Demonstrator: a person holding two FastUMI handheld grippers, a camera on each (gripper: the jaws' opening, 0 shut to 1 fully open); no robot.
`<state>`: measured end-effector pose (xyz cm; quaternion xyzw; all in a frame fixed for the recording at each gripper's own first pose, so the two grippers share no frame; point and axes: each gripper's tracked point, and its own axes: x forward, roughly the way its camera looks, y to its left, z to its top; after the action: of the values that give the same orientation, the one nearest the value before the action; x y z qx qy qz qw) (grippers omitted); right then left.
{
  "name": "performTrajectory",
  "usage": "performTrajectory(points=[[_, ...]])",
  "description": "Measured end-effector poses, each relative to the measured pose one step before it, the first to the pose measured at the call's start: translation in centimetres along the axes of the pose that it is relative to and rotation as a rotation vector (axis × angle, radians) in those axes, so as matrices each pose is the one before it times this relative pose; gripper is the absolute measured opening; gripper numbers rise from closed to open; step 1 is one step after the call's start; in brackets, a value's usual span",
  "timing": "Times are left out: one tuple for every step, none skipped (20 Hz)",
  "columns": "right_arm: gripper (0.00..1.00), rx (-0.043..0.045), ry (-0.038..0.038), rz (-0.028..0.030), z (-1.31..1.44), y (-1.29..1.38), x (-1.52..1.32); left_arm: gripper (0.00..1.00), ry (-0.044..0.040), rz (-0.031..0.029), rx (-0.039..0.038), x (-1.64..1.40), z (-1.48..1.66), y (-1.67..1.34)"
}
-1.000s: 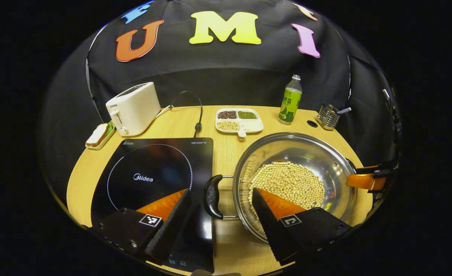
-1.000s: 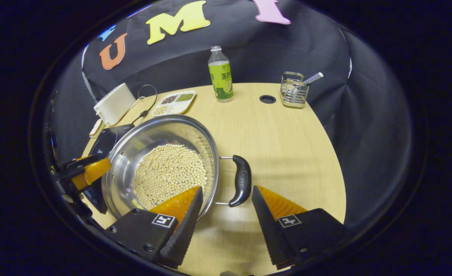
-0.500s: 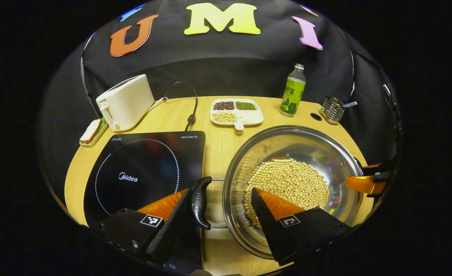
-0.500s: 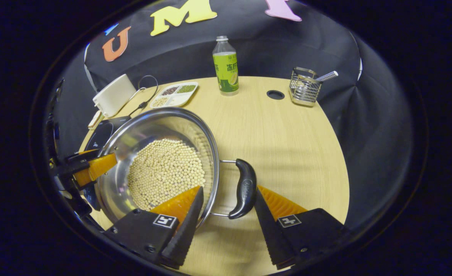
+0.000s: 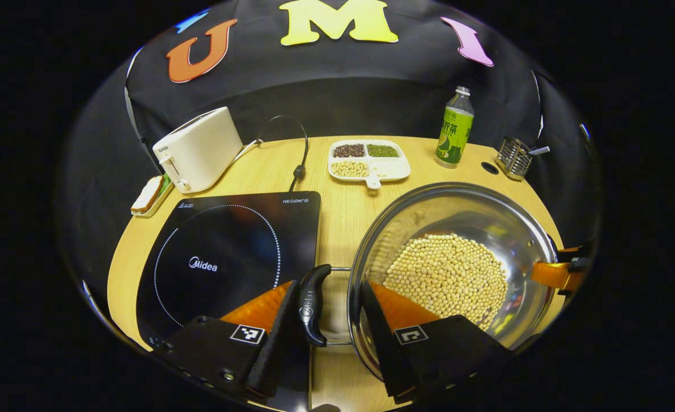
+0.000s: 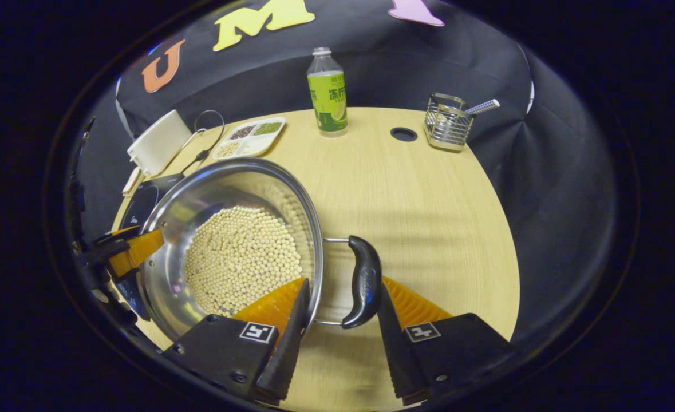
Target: First push the handle of the pot to place it horizontally, then grasp the pot with both hands and set it on the induction cooktop.
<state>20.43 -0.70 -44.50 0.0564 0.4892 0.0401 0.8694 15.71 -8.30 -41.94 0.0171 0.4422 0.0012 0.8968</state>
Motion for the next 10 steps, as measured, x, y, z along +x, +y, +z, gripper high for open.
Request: performTrajectory(points=[[0.66, -0.00369, 0.00347, -0.00520, 0.053, -0.002, 0.041, 0.67, 0.01207, 0.00381, -0.00912, 0.022, -0.088, 0.005], [0.65, 0.00008, 0.00008, 0.00322, -0.020, 0.040, 0.025, 0.67, 0.00373, 0.00259, -0.00566, 0.027, 0.037, -0.030], [0.65, 0.00186, -0.00279, 0.00922, 0.042, 0.039, -0.026, 0.66, 0.00269, 0.00167, 0.00196, -0.129, 0.037, 0.029], [0.63, 0.00874, -0.00551, 0.00774, 0.061, 0.007, -0.052, 0.66, -0.00060, 0.00042, 0.00284, 0.167, -0.017, 0.025], [0.63, 0.00831, -0.00538, 0.00281, -0.065, -0.028, 0.122, 0.65, -0.00054, -0.00152, -0.00081, -0.114, -0.061, 0.020], [0.61, 0.00177, -0.00389, -0.00010, 0.096, -0.011, 0.035, 0.65, -0.00170, -0.00122, -0.00248, -0.044, 0.057, -0.073], [0.60, 0.00436, -0.00117, -0.00172, 0.007, 0.013, -0.126, 0.63, 0.00030, -0.00037, 0.00525, 0.092, 0.040, -0.029], [0.57, 0.00662, -0.00454, -0.00320, 0.055, 0.055, 0.042, 0.62, -0.00036, 0.00130, 0.00221, 0.036, 0.000, 0.008], [0.55, -0.00425, 0.00317, -0.00293, -0.019, 0.066, -0.104, 0.71, 0.00118, 0.00003, 0.00635, -0.180, -0.045, -0.033], [0.54, 0.01256, 0.00424, -0.00112, -0.241, -0.019, -0.105, 0.69, 0.00064, -0.00268, 0.00344, -0.088, 0.093, -0.040]])
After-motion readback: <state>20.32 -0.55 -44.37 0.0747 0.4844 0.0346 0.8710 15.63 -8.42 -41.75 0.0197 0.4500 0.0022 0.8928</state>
